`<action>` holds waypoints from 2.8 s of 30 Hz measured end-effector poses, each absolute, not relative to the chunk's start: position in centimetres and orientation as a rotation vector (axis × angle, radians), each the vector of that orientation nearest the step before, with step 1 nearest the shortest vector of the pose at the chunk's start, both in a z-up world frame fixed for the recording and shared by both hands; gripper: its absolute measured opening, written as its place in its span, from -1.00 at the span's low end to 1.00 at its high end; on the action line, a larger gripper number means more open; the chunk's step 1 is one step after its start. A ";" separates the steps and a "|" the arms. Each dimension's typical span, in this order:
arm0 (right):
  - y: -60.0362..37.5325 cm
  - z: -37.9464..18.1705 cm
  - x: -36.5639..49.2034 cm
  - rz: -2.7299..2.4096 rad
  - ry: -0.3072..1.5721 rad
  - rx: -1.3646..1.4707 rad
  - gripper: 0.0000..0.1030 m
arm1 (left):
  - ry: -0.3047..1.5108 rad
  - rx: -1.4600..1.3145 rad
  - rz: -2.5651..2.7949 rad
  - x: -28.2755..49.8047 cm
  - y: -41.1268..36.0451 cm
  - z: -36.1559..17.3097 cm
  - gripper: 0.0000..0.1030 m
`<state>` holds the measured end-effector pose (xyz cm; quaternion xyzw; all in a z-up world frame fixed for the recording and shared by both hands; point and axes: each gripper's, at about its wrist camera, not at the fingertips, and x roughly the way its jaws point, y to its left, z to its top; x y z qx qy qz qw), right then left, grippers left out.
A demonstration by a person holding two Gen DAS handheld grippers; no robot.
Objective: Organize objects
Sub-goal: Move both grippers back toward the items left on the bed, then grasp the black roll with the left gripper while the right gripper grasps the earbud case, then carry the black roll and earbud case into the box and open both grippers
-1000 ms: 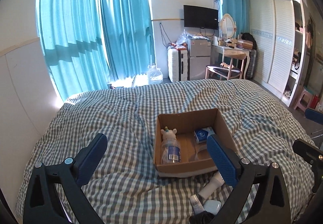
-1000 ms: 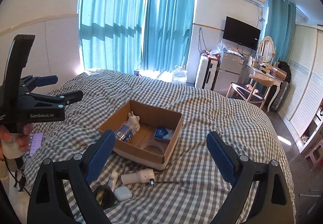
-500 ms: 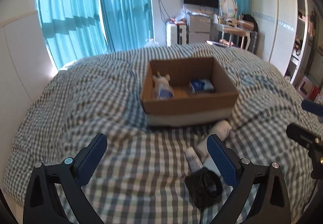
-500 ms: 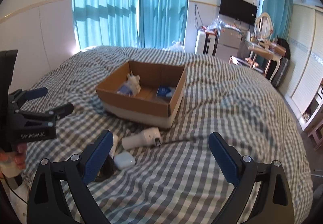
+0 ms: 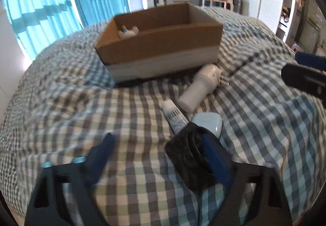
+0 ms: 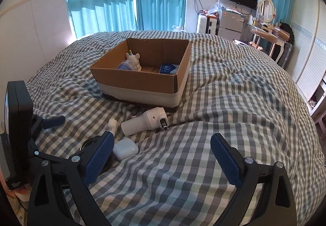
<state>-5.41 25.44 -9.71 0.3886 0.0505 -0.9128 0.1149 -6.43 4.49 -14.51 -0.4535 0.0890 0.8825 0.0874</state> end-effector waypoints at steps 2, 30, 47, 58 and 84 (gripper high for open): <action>25.4 -10.0 -5.5 -2.674 0.137 1.145 0.86 | 0.256 -1.378 2.588 -6.7 4.7 -15.2 -0.12; 18.2 -19.0 -9.6 -2.387 0.469 1.365 0.75 | 0.190 -1.241 2.880 -7.0 -4.0 -8.7 -0.83; 14.2 -23.1 -12.1 -2.229 0.617 1.487 0.15 | 0.164 -1.272 2.848 -6.9 -5.0 -10.9 -0.83; 15.4 -20.8 -9.6 -2.320 0.623 1.385 0.01 | 0.208 -1.246 2.833 -6.2 -3.9 -10.7 -0.83; 18.3 -9.2 -2.0 -2.541 0.429 1.004 0.01 | 0.241 -1.135 2.751 -3.2 0.3 -7.3 -0.83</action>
